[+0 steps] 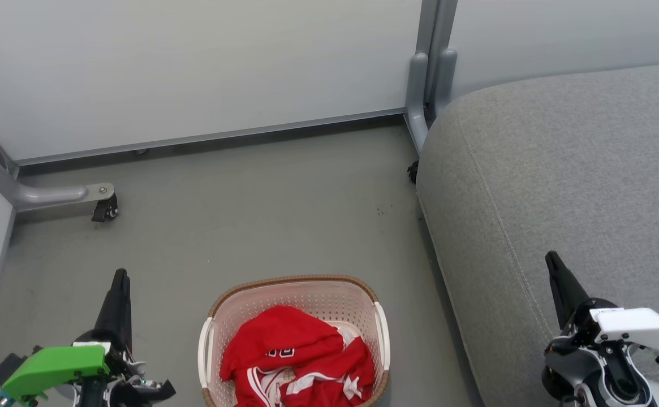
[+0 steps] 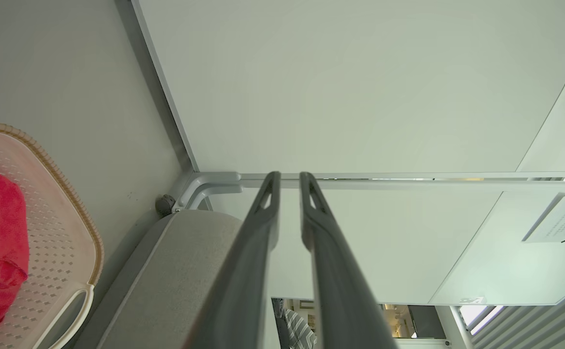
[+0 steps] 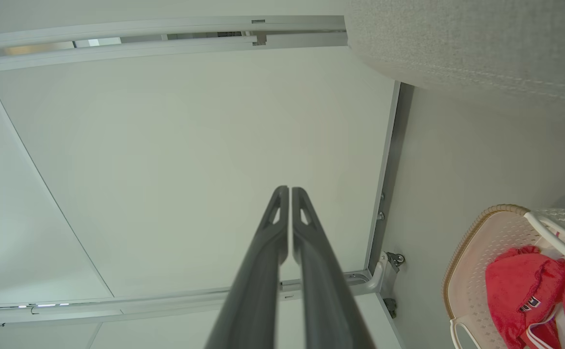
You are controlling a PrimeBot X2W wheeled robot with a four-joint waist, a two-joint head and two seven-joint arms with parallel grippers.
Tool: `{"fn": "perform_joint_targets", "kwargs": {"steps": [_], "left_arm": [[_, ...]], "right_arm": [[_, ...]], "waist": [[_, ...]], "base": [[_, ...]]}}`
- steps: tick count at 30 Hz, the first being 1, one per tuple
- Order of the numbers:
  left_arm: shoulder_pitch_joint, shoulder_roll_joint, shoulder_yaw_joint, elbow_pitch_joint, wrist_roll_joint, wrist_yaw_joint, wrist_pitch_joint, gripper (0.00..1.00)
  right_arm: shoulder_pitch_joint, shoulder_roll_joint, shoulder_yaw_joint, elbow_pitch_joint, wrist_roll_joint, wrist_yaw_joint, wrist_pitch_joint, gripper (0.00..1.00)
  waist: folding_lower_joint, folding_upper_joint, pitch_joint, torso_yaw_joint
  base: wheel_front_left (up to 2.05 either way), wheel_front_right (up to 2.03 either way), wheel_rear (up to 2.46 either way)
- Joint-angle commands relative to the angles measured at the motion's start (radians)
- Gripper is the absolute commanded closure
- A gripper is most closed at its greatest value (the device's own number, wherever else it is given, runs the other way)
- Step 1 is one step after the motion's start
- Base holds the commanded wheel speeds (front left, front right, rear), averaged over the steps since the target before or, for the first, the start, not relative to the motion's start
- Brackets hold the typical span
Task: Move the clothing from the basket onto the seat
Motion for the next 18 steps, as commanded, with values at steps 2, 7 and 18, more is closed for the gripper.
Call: {"fn": "perform_joint_targets", "kwargs": {"steps": [2,7,18], "left_arm": [[0.006,-0.002,-0.005,0.007,0.002,0.000,-0.004,0.00],[0.002,0.003,-0.033,-0.001,0.046,0.000,-0.030,0.00],[0.000,0.000,-0.045,-0.053,0.310,-0.001,-0.082,0.00]], "right_arm": [[0.009,0.002,0.003,0.006,-0.003,0.000,-0.005,0.00],[0.014,0.001,0.009,-0.003,-0.049,0.000,-0.030,0.00],[0.023,0.000,0.010,-0.062,-0.323,0.000,-0.083,0.00]], "waist": [[0.0000,0.0000,0.000,0.000],[0.0000,0.0000,0.002,0.000],[0.0000,0.0000,0.007,0.000]], "base": [[0.00,0.00,0.00],[0.00,0.00,0.00],[0.00,0.00,0.00]]}}
